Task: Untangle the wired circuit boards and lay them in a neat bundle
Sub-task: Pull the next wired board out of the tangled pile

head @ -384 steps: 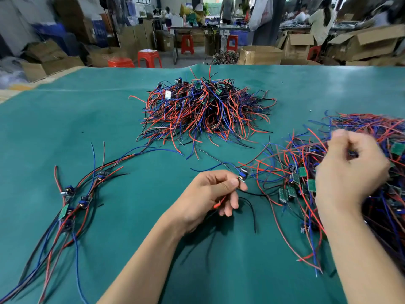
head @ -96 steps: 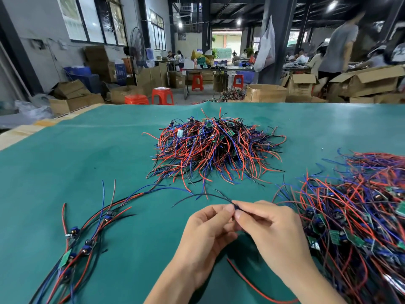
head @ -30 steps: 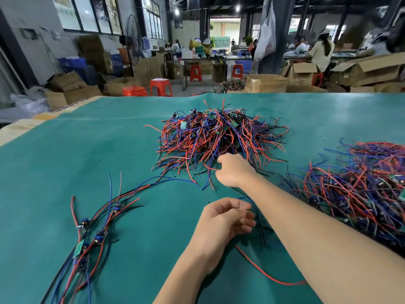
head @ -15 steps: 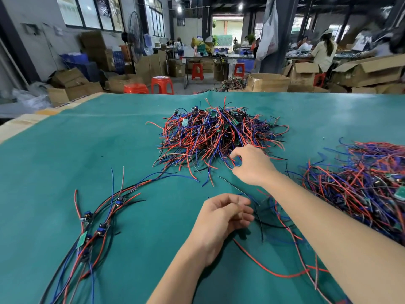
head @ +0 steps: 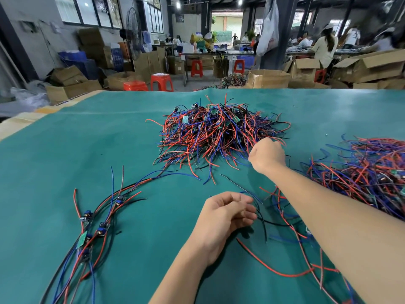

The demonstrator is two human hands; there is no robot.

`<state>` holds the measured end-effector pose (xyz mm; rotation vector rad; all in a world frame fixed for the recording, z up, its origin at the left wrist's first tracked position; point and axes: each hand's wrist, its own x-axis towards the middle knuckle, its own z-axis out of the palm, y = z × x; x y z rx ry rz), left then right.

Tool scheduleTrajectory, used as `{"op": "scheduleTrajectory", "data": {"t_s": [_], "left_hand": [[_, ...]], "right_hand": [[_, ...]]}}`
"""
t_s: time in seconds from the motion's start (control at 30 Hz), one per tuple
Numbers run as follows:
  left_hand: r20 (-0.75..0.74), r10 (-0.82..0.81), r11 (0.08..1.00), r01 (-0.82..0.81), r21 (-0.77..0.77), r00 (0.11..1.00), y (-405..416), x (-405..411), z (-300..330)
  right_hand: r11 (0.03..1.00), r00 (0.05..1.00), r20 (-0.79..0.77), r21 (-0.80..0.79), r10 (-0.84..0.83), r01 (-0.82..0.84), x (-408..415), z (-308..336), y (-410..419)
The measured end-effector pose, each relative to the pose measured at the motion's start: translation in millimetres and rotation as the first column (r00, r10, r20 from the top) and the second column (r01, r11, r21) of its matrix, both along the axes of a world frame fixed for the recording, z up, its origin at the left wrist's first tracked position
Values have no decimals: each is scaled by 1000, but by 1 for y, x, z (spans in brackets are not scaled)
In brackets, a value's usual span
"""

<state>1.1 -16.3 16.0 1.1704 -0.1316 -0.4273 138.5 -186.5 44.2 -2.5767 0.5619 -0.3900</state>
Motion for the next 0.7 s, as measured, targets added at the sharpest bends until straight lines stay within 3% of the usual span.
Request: {"op": "scheduleTrajectory", "data": {"t_s": [0.13, 0.23, 0.3, 0.4, 0.53, 0.63, 0.7], "left_hand": [[-3, -2, 1000, 2, 1, 1000, 0, 0, 1], [-18, 18, 1000, -19, -23, 1000, 0, 1, 1], [-57, 45, 996, -49, -71, 997, -1, 2, 2], [-106, 28, 988, -44, -150, 994, -2, 3, 6], [-109, 19, 992, -32, -123, 994, -2, 2, 6], [-168, 93, 977, -122, -173, 981, -2, 4, 5], [-197, 129, 965, -169, -201, 972, -1, 5, 4]], "right_hand": [[967, 999, -10, 252, 45, -41, -17, 15, -2], [862, 986, 56, 480, 155, -163, -57, 27, 1], [798, 968, 136, 548, 210, -250, -90, 30, 6], [816, 929, 145, 446, 340, -368, -140, 26, 19], [839, 842, 178, 115, 509, -532, -186, 10, 39], [798, 797, 156, 69, 584, -599, -196, 0, 44], [763, 772, 160, 128, 615, -634, -197, 0, 42]]}}
